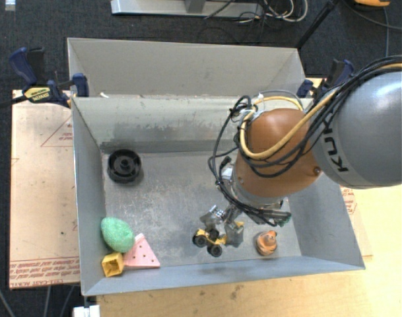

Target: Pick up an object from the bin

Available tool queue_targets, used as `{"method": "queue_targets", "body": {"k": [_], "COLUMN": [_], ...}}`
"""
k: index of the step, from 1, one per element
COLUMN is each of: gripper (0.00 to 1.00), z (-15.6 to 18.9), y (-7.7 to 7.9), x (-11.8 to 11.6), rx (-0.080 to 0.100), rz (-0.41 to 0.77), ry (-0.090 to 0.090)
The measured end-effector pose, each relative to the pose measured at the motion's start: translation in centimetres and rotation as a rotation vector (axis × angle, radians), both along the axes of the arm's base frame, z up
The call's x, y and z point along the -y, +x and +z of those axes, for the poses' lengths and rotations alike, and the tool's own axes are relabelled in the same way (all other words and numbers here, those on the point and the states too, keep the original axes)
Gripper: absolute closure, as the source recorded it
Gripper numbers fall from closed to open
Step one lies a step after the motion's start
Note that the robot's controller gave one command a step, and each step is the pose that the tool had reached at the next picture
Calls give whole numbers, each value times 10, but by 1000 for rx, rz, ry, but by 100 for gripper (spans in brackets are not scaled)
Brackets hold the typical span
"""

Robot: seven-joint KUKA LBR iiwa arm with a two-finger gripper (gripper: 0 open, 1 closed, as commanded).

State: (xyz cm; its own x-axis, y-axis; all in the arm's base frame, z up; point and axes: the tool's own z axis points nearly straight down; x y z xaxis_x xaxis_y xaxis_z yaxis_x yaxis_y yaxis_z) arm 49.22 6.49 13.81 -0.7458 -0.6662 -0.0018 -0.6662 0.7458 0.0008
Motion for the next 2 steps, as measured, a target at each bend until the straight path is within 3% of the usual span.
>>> {"method": "queue_targets", "body": {"k": [2], "gripper": [100], "z": [22], "y": [1], "x": [0], "rx": [3], "rz": [0], "ry": [0]}}
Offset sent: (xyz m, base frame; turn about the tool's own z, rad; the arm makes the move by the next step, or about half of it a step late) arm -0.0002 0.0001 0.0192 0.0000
